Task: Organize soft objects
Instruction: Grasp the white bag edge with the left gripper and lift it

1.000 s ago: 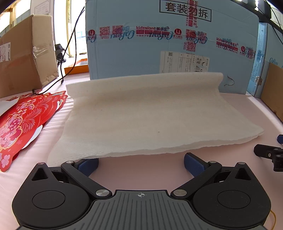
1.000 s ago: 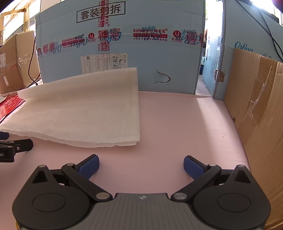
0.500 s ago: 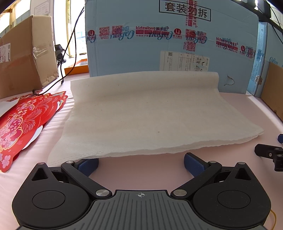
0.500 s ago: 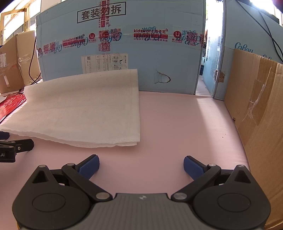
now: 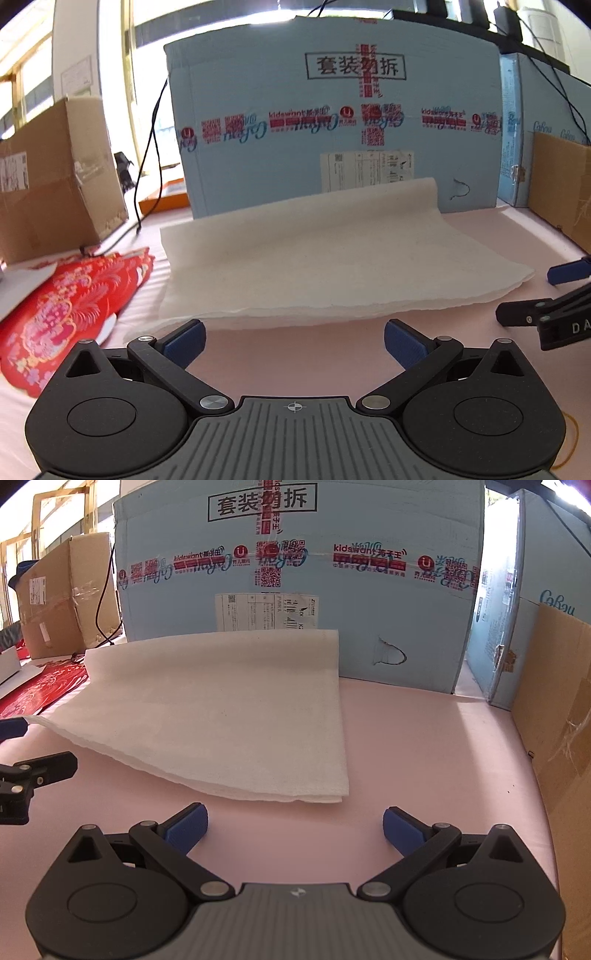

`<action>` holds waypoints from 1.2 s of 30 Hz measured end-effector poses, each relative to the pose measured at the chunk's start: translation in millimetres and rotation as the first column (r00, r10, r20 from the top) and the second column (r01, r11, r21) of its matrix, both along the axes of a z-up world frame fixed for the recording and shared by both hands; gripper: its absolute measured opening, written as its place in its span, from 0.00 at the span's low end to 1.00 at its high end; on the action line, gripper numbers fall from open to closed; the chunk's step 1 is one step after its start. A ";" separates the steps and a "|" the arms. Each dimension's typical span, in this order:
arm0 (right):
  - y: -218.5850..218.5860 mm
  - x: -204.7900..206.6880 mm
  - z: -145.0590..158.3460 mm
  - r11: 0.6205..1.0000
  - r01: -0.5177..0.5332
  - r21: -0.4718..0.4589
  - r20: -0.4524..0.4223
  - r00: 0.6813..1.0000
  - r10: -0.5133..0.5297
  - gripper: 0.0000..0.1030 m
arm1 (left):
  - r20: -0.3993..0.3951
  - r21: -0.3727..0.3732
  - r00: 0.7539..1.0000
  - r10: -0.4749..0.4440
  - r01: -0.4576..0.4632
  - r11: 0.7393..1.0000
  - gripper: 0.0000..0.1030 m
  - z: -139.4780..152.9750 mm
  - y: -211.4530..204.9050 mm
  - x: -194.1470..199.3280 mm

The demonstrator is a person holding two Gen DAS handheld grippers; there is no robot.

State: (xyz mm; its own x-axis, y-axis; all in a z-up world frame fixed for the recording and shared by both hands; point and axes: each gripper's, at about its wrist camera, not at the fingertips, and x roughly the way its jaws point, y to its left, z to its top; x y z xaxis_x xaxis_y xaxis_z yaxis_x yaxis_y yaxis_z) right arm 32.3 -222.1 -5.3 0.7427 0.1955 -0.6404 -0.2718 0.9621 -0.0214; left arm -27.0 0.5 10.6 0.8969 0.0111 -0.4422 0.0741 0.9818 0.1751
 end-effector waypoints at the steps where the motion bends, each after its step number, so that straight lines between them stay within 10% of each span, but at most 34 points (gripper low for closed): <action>1: 0.1 3.1 -0.6 1.000 -0.002 -0.003 -0.003 1.000 0.002 1.00 | 0.029 0.036 0.999 -0.018 0.017 0.999 1.00 0.2 -0.9 -1.9; 10: -1.0 11.3 2.1 0.999 0.050 0.019 0.020 0.999 -0.050 1.00 | 0.090 0.369 0.959 -0.269 0.219 0.903 1.00 4.9 -32.5 -2.5; 14: -6.0 14.3 6.0 0.995 0.060 0.078 0.036 0.997 -0.063 1.00 | 0.047 0.559 0.917 -0.397 0.305 0.771 1.00 -3.5 -63.0 -1.7; 17: -8.2 16.3 6.2 0.993 0.067 0.097 0.042 0.997 -0.072 1.00 | 0.007 0.589 0.910 -0.414 0.331 0.737 1.00 -2.8 -76.2 3.6; 27: -24.8 18.6 5.9 0.962 0.084 0.258 0.002 0.996 -0.088 1.00 | -0.130 0.437 0.926 -0.354 0.375 0.818 0.94 1.5 -92.6 43.8; 32: -35.4 15.5 6.1 0.934 0.092 0.344 -0.012 0.996 -0.093 1.00 | -0.160 0.313 0.942 -0.295 0.332 0.890 0.26 11.1 -81.6 74.5; 36: -41.8 9.2 7.3 0.922 0.092 0.375 -0.024 0.996 -0.090 1.00 | -0.202 0.110 0.927 -0.315 0.341 0.934 0.11 23.2 -59.2 93.4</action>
